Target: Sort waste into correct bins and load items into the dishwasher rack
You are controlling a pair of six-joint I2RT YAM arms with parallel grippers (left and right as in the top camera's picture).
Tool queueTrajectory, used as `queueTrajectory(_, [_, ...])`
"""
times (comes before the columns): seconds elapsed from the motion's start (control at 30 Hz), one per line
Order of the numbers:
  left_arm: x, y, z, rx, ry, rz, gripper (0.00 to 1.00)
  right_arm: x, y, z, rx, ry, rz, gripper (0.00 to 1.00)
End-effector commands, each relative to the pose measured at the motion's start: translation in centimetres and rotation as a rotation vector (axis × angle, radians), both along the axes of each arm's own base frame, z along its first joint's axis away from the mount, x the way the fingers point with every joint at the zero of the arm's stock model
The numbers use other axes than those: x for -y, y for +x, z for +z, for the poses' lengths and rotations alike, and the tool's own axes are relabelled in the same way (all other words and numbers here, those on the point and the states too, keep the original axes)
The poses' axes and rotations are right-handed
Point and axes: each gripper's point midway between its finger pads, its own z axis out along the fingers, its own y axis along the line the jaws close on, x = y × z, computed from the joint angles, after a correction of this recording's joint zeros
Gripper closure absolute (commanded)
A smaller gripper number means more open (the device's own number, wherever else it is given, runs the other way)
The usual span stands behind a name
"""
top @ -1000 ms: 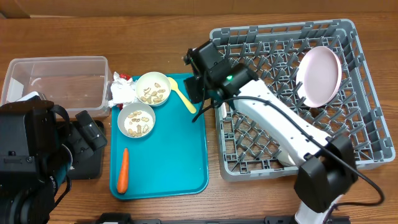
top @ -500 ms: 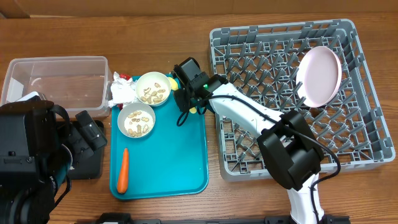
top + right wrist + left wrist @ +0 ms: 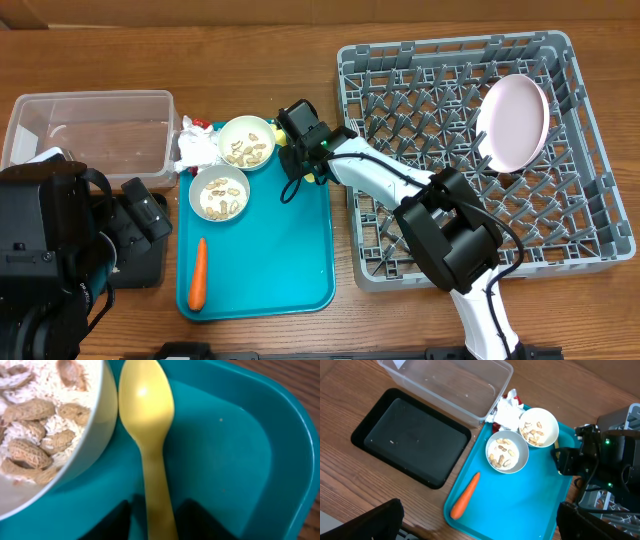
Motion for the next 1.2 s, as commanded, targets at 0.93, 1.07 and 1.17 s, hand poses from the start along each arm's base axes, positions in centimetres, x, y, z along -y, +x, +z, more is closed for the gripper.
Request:
queueTrajectory(0.93, [-0.5,-0.2,0.4,0.011,0.026,0.011,0.0,5.8,-3.3,17.7,0.102,-0.003,-0.097,0.94])
queueTrajectory(1.07, [-0.5,-0.2,0.4,0.011,0.026,0.011,0.0,8.9,-3.1,16.2,0.031,-0.038,-0.195,0.93])
queueTrajectory(1.17, [-0.5,-0.2,0.4,0.011,0.026,0.011,0.0,11.2,-2.1,15.6,0.013,-0.051,-0.248,0.93])
